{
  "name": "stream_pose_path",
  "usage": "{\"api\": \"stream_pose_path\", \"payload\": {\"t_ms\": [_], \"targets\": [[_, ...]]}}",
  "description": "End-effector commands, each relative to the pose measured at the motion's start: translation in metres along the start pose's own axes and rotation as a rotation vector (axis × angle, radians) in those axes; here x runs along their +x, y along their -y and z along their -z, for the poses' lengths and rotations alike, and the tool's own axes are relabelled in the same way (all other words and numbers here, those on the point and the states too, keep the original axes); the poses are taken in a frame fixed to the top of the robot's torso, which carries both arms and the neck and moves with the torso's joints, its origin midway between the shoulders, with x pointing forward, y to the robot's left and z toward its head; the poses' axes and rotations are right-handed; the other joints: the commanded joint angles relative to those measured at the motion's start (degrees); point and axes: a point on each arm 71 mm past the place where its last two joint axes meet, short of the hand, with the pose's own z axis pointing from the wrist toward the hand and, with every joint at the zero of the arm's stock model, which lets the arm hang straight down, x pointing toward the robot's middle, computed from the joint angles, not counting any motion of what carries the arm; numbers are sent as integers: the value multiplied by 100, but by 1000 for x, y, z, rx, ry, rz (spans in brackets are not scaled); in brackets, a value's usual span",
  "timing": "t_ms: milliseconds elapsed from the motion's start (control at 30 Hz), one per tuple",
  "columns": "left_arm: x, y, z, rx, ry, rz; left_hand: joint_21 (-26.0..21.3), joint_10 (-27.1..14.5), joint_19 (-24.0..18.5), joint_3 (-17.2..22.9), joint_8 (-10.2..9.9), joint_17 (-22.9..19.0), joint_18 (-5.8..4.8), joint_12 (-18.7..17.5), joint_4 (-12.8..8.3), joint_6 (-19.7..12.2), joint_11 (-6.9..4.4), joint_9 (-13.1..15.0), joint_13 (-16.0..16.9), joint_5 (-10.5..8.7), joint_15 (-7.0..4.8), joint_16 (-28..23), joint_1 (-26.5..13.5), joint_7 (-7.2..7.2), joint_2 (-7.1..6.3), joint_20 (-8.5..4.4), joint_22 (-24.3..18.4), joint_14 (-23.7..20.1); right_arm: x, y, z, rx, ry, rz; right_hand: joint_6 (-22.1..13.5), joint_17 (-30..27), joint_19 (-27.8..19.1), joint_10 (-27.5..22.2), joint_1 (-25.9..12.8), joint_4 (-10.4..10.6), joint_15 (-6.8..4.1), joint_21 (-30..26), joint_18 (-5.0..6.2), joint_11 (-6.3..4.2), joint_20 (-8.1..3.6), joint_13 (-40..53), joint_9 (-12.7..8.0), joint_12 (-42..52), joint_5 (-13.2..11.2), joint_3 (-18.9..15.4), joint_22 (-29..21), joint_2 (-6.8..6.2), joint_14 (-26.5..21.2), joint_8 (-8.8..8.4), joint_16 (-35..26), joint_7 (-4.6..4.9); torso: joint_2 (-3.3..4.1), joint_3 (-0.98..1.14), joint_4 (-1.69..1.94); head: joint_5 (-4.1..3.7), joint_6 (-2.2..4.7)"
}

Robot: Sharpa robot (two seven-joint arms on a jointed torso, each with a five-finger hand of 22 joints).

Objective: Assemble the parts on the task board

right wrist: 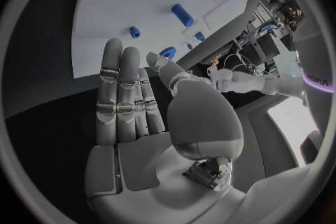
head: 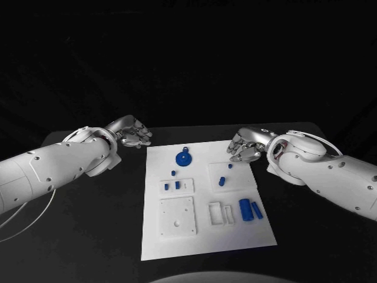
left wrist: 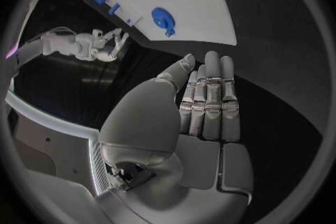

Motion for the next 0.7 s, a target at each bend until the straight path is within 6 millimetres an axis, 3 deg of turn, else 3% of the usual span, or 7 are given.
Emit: {"api": "stream_pose_path", "payload": {"t_ms": [33, 67, 100, 233, 367, 467, 700], "targets": [[-6, -1, 0, -35, 84, 308, -320, -195, -259, 34, -21, -214, -82, 18, -4, -19, 72, -7, 3, -25, 132, -581, 70, 42, 21, 120, -232, -199, 3, 1, 1, 66, 4, 145, -2, 17, -2, -86, 22, 3, -12, 25, 73, 23, 5, 0, -5, -16, -319, 75, 29, -106, 14, -8, 21, -9, 3, 2, 2, -20, -8], [-6, -1, 1, -37, 90, 350, -478, -230, -313, 13, -15, -323, -85, 17, 0, -18, 91, -4, 2, -23, 188, -918, 65, 41, 18, 183, -399, -216, 5, 0, 2, 72, 7, 158, -22, 26, -8, -98, 44, 5, 2, 43, 80, 27, 15, 0, -6, -17, -440, 138, 51, -147, 18, -7, 32, -3, 4, 2, 5, -23, -14], [-7, 0, 1, -36, 95, 376, -478, -244, -336, -12, -16, -402, -64, 24, 8, -18, 104, -5, 4, -26, 209, -1228, 67, 47, 40, 229, -623, -76, 6, -1, 2, 76, 9, 166, -14, 54, -42, -84, 15, 101, -5, 109, 111, 25, 28, 1, 0, -15, -447, 356, 141, -270, 12, -5, 58, -6, 4, 3, 5, -19, -17], [-8, 0, 3, -31, 105, 465, -481, -237, -357, -81, -13, -452, -64, 19, -6, 1, 102, -4, 2, -6, 238, -1700, 73, 33, 45, 264, -1023, 50, 11, -2, 2, 82, 9, 181, -23, 116, -67, -58, 87, 240, -12, 192, 112, 19, 15, 1, -3, -15, -455, 447, 274, -366, 13, -6, 123, -4, 3, 2, 8, -11, -34], [-7, -1, 5, -41, 93, 578, -461, -234, -284, -196, -14, -384, -87, 19, -67, -28, 103, -5, 3, -5, 240, -2171, 91, 45, 113, 253, -1518, 270, 17, -5, 1, 73, 4, 181, 3, 154, -55, -18, 91, 285, -20, 220, 106, 6, 7, 2, -2, -15, -466, 495, 328, -383, 24, -5, 168, -14, 1, 4, 6, 20, -44], [-7, 0, 5, -39, 93, 613, -473, -241, -319, -236, -15, -367, -103, 19, -91, -27, 111, -5, 2, 7, 266, -2304, 82, 44, 124, 269, -1640, 245, 21, -8, 0, 66, -11, 178, 8, 178, -64, -2, 93, 306, -19, 230, 99, 2, 5, 2, -2, -15, -455, 520, 365, -396, 18, -6, 195, -16, 2, 3, 17, 23, -52], [-6, 1, 6, -35, 90, 641, -457, -247, -305, -282, -17, -334, -95, 18, -141, -44, 117, -5, 2, 9, 288, -2557, 59, 48, 148, 296, -1993, 302, 30, -9, -1, 59, -39, 169, -11, 213, -108, -21, 119, 290, -20, 266, 107, 8, 4, 2, -2, -15, -438, 566, 460, -408, -5, -6, 215, -7, 3, -10, 4, 26, -74]]}}
